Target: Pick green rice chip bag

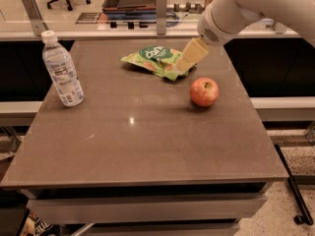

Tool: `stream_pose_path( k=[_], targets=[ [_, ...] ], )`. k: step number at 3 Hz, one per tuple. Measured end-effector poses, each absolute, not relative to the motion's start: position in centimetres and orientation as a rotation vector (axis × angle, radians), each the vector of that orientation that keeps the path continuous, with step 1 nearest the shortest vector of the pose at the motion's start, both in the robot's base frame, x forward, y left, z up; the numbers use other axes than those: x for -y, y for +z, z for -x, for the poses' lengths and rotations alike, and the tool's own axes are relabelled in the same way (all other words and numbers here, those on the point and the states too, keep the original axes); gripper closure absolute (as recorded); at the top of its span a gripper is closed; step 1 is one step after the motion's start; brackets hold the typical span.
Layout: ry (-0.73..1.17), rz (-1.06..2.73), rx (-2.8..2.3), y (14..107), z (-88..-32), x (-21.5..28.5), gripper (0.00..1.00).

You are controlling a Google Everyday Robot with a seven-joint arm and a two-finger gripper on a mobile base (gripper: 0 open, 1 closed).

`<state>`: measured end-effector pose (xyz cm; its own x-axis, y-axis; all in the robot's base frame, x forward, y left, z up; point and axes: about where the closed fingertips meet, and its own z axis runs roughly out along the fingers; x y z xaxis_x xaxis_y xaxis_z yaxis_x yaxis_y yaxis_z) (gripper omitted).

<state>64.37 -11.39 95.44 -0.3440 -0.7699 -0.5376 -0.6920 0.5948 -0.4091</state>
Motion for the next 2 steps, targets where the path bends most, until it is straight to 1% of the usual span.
stream_pose_path(
  k=[2],
  targets=[
    [-0.119, 1.137, -2.192, 90.4, -70.6, 8.0, 0.00]
  ],
)
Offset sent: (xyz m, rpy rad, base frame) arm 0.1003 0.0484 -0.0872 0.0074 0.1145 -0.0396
